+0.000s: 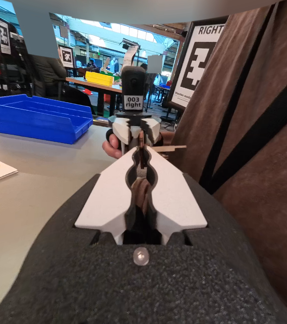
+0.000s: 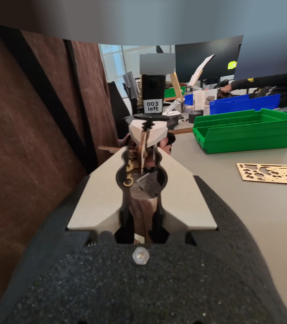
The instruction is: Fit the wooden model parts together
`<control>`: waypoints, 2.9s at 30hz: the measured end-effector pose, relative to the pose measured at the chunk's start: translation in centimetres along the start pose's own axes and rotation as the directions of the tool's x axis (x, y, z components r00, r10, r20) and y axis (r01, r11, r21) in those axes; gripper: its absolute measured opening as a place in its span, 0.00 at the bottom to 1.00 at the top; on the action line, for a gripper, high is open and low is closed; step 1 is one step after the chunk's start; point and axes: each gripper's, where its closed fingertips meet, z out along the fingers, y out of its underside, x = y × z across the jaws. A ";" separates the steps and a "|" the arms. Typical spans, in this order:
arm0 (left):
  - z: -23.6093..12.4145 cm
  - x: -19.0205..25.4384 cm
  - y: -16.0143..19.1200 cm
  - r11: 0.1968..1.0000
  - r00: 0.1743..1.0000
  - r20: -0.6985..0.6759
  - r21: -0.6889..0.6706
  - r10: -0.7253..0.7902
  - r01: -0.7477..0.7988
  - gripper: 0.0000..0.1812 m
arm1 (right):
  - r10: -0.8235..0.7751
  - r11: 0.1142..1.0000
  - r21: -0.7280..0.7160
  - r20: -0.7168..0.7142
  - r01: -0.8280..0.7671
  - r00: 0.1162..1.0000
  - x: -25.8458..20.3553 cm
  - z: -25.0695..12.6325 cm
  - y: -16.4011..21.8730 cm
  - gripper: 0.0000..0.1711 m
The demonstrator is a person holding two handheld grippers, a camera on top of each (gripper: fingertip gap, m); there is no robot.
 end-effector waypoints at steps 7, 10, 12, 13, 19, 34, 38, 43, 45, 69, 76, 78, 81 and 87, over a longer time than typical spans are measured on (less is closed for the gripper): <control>0.0 0.3 0.3 0.999 0.999 0.009 -0.031 0.036 -0.035 0.00 | 0.056 0.997 -0.063 0.084 -0.051 0.995 -1.5 0.4 0.9 0.21; 0.1 0.1 0.4 0.998 0.998 0.029 -0.046 0.049 -0.048 0.01 | 0.099 0.993 -0.064 0.082 -0.094 0.992 -1.7 0.4 1.2 0.21; 0.1 0.0 0.5 0.998 0.999 0.028 -0.046 0.041 -0.040 0.01 | 0.108 0.992 -0.067 0.078 -0.103 0.991 -1.9 0.5 1.5 0.21; 0.2 0.1 0.6 0.998 0.999 0.019 -0.047 0.037 -0.036 0.01 | 0.107 0.992 -0.072 0.079 -0.101 0.991 -2.0 0.7 1.6 0.20; 0.2 -0.1 0.6 0.994 0.995 0.048 -0.068 0.085 -0.082 0.00 | 0.130 0.991 -0.018 0.041 -0.129 0.991 -1.0 0.6 1.3 0.21; -0.1 0.0 1.5 0.990 0.998 0.024 -0.131 0.057 -0.054 0.01 | 0.101 0.986 -0.135 0.048 -0.094 0.994 -0.2 0.3 2.3 0.03; 0.0 0.0 1.9 0.988 0.999 0.020 -0.144 0.051 -0.047 0.01 | 0.096 0.988 -0.125 0.035 -0.091 0.995 0.0 0.2 2.8 0.02; 0.1 -0.3 2.1 0.992 1.000 0.017 -0.129 0.004 -0.002 0.07 | 0.080 0.992 -0.092 -0.010 -0.081 0.997 0.7 -0.2 3.0 0.02; 0.2 -0.5 2.5 0.988 0.999 0.018 -0.150 -0.028 0.030 0.13 | 0.069 0.995 -0.066 -0.035 -0.071 0.997 1.1 -0.5 2.9 0.01; 0.1 -0.4 2.3 0.988 0.999 0.036 -0.155 -0.009 0.014 0.06 | 0.079 0.991 -0.107 -0.037 -0.083 0.996 0.5 0.3 3.0 0.09; 0.4 -0.1 1.8 0.994 1.000 0.028 -0.112 -0.003 0.006 0.05 | 0.080 0.995 -0.051 -0.005 -0.080 0.997 0.1 0.5 2.6 0.08; 0.5 -0.1 1.8 0.994 1.000 0.026 -0.107 -0.002 0.005 0.05 | 0.063 0.997 -0.051 -0.009 -0.063 0.998 0.1 0.4 2.5 0.07; 0.5 0.0 1.7 0.995 1.000 0.012 -0.095 -0.016 0.017 0.06 | 0.051 0.997 -0.055 -0.007 -0.051 0.999 -0.1 0.4 2.4 0.07; 0.6 0.3 1.7 0.996 1.000 -0.007 -0.081 -0.023 0.022 0.06 | 0.041 0.997 -0.062 0.004 -0.041 0.999 -0.4 0.5 2.4 0.07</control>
